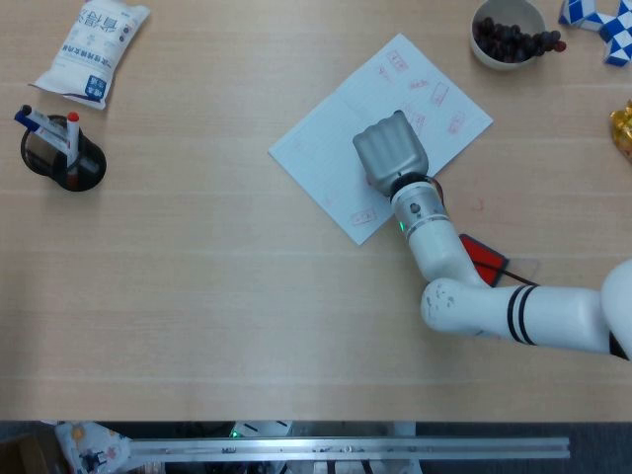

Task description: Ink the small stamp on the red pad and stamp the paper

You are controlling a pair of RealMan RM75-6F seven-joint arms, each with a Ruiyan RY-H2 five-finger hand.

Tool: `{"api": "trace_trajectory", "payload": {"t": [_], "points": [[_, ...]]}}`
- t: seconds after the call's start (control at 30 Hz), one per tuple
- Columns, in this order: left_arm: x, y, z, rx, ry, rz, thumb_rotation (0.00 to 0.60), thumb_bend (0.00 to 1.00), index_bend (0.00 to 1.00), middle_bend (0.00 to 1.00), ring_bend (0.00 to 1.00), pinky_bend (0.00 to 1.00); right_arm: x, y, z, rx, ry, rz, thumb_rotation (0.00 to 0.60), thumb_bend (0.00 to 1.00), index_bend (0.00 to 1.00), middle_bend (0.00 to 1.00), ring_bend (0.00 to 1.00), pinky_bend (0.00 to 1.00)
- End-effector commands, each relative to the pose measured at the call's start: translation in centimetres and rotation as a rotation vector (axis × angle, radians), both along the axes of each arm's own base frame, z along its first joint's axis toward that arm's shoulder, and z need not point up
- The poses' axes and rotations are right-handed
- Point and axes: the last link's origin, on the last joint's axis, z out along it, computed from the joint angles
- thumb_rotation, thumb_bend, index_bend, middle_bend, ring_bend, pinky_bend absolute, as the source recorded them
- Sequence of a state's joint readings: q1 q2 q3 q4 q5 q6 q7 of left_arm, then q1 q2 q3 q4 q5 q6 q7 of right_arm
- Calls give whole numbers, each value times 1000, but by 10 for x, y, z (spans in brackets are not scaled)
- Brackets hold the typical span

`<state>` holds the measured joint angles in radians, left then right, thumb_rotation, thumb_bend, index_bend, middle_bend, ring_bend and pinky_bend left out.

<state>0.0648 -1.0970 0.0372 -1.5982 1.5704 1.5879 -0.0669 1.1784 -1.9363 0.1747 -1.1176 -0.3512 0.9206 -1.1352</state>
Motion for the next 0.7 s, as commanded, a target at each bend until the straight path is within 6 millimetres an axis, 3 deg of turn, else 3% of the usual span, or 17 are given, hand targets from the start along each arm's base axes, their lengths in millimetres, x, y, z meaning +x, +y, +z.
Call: {"api": "trace_trajectory", "payload": {"t": [0.03,0.7], "points": [[0,0,0,0,0,0,600,117,0,111,134,90,0,0,0,0,1,1,600,351,722,546,447,387],[-2,-1,1,3,-1,6,600,117,0,111,135,90,3,3,-3,3,4,10,600,351,724,548,447,387]]}}
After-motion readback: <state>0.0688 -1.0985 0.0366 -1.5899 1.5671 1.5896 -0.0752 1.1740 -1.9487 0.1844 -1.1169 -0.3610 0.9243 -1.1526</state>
